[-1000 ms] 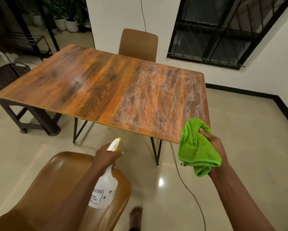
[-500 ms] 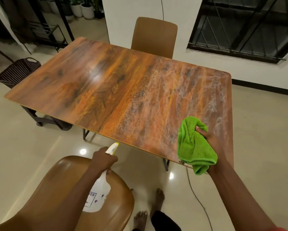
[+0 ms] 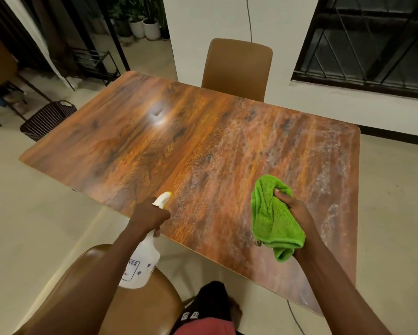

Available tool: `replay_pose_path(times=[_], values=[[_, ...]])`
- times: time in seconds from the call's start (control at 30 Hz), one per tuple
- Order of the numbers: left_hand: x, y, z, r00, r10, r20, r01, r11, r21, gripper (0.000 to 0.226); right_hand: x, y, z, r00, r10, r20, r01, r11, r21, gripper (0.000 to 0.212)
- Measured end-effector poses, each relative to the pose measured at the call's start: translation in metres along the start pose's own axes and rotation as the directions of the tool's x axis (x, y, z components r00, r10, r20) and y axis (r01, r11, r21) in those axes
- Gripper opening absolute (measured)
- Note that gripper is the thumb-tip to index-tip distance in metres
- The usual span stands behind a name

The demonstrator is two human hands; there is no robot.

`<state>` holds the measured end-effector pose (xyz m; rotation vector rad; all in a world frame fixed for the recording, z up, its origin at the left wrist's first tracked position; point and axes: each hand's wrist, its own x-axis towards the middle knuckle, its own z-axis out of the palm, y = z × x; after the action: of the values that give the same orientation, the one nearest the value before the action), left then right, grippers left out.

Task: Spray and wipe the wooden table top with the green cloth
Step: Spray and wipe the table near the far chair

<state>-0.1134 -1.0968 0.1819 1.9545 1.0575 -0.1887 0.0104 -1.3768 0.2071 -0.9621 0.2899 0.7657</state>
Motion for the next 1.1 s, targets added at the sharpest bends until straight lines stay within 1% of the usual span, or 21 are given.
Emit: replay_pose_path(times=[0.07,0.23,0.3,0.37,0.4,0.43,0.47,0.5,0.57,0.6,0.63,0.67,0.73,0.8,0.83,0.9,0.93,0.97,1.0,1.03,1.1], values=[[0.007,0.010,-0.005,1.000,-0.009,-0.010,0.009,1.000,0.020,0.030,0.012,-0.002,0.002,1.000,-0.015,0.010,0.016,0.999,-0.044,0.036],[0.031,0.024,-0.018,1.000,-0.004,0.007,0.004,1.000,0.007,0.034,0.041,0.003,0.008,0.990,-0.134,-0.046,0.122,0.971,-0.207,0.030],[0.043,0.027,-0.024,1.000,-0.003,0.027,0.002,1.000,0.027,0.035,0.047,0.011,0.013,0.980,-0.182,-0.083,0.149,0.940,-0.305,0.024],[0.054,0.029,-0.028,0.998,-0.015,0.056,0.012,0.999,0.040,0.035,0.050,0.025,0.020,0.962,-0.262,-0.072,0.201,0.866,-0.458,0.024],[0.060,0.031,-0.031,0.998,-0.018,0.068,0.015,0.999,0.045,0.036,0.050,0.034,0.024,0.944,-0.330,-0.012,0.268,0.787,-0.555,0.028],[0.065,0.034,-0.032,0.997,-0.016,0.078,0.013,0.999,0.047,0.037,0.048,0.044,0.028,0.913,-0.399,0.086,0.354,0.672,-0.651,0.033],[0.075,0.035,-0.036,0.996,-0.017,0.092,0.013,0.999,0.051,0.039,0.052,0.060,0.032,0.878,-0.438,0.193,0.428,0.538,-0.726,0.038],[0.082,0.037,-0.038,0.995,-0.008,0.099,0.003,0.999,0.054,0.040,0.056,0.077,0.035,0.849,-0.437,0.298,0.478,0.395,-0.784,0.041],[0.099,0.039,-0.041,0.995,0.009,0.101,-0.014,0.999,0.049,0.037,0.070,0.116,0.038,0.789,-0.354,0.502,0.555,0.061,-0.830,0.050],[0.115,0.038,-0.043,0.995,0.016,0.099,-0.021,0.999,0.043,0.033,0.084,0.139,0.042,0.760,-0.278,0.588,0.591,-0.080,-0.802,0.054],[0.130,0.036,-0.045,0.994,0.035,0.100,-0.040,0.998,0.044,0.028,0.097,0.158,0.049,0.737,-0.200,0.646,0.625,-0.165,-0.763,0.056],[0.147,0.034,-0.046,0.993,0.048,0.108,-0.054,0.997,0.054,0.023,0.107,0.175,0.056,0.727,-0.129,0.675,0.650,-0.191,-0.736,0.057],[0.172,0.030,-0.049,0.989,0.067,0.134,-0.077,0.994,0.074,0.018,0.125,0.196,0.064,0.676,-0.045,0.735,0.708,-0.238,-0.665,0.058],[0.189,0.021,-0.051,0.983,0.060,0.174,-0.075,0.994,0.083,0.024,0.137,0.208,0.062,0.663,0.012,0.749,0.719,-0.292,-0.631,0.057],[0.195,0.018,-0.052,0.982,0.055,0.183,-0.070,0.994,0.079,0.031,0.143,0.207,0.061,0.671,0.000,0.741,0.703,-0.316,-0.637,0.055],[0.201,0.012,-0.055,0.980,0.029,0.196,-0.038,0.998,0.042,0.045,0.158,0.197,0.061,0.727,-0.126,0.675,0.606,-0.344,-0.717,0.046],[0.202,0.008,-0.056,0.977,0.015,0.211,-0.017,1.000,0.005,0.048,0.166,0.192,0.062,0.766,-0.194,0.612,0.531,-0.345,-0.774,0.044],[0.202,0.005,-0.057,0.975,0.011,0.223,-0.004,1.000,-0.031,0.048,0.171,0.188,0.064,0.789,-0.246,0.563,0.473,-0.341,-0.812,0.045],[0.201,0.002,-0.058,0.974,0.004,0.224,0.008,0.999,-0.052,0.046,0.173,0.185,0.065,0.797,-0.264,0.543,0.452,-0.336,-0.826,0.047],[0.199,0.000,-0.058,0.977,0.004,0.214,0.009,0.998,-0.059,0.044,0.169,0.187,0.064,0.797,-0.255,0.547,0.461,-0.328,-0.824,0.048],[0.193,-0.004,-0.058,0.980,0.019,0.197,-0.007,0.998,-0.061,0.041,0.152,0.200,0.057,0.770,-0.178,0.613,0.541,-0.326,-0.775,0.049]])
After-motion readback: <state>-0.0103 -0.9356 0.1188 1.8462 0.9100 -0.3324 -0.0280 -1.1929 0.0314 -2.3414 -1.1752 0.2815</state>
